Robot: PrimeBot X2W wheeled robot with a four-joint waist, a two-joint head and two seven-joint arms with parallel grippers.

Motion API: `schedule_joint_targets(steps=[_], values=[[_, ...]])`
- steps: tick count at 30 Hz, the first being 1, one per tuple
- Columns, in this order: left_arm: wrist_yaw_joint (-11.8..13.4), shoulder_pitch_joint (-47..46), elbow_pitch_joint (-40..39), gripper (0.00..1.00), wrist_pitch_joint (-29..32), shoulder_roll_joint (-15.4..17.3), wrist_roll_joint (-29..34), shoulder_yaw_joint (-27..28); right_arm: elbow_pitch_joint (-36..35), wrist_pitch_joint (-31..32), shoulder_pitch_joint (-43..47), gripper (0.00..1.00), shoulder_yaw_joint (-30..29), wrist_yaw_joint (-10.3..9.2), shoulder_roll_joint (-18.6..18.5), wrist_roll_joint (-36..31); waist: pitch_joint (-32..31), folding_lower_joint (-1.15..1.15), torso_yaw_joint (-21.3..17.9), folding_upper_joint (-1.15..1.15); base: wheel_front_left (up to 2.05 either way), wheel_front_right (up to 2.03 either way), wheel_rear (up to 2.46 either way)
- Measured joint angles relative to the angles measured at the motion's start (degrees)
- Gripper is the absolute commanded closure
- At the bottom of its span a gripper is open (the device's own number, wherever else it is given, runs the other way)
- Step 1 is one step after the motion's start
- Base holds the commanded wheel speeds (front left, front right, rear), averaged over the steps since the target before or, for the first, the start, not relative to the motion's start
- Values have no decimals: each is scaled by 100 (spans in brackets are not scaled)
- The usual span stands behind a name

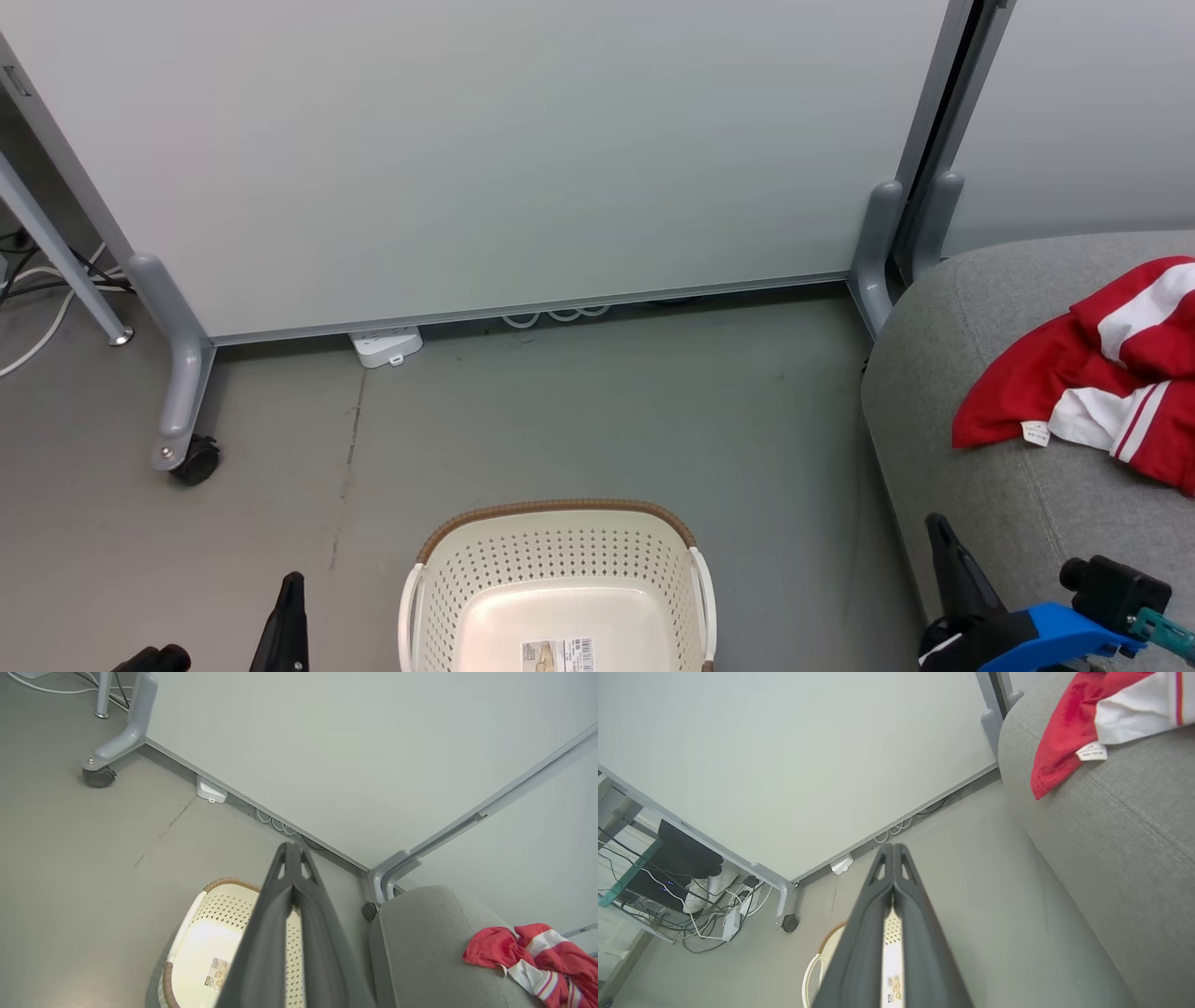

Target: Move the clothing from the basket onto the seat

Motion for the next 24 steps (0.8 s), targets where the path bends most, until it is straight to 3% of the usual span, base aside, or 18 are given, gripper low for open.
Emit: schedule_joint_targets(steps=[24], values=[[1, -146, -266, 100, 471, -29, -1683, 230, 11, 179, -207, 100, -157, -1, 9, 2022, 3, 0, -41, 0, 0, 0, 0]])
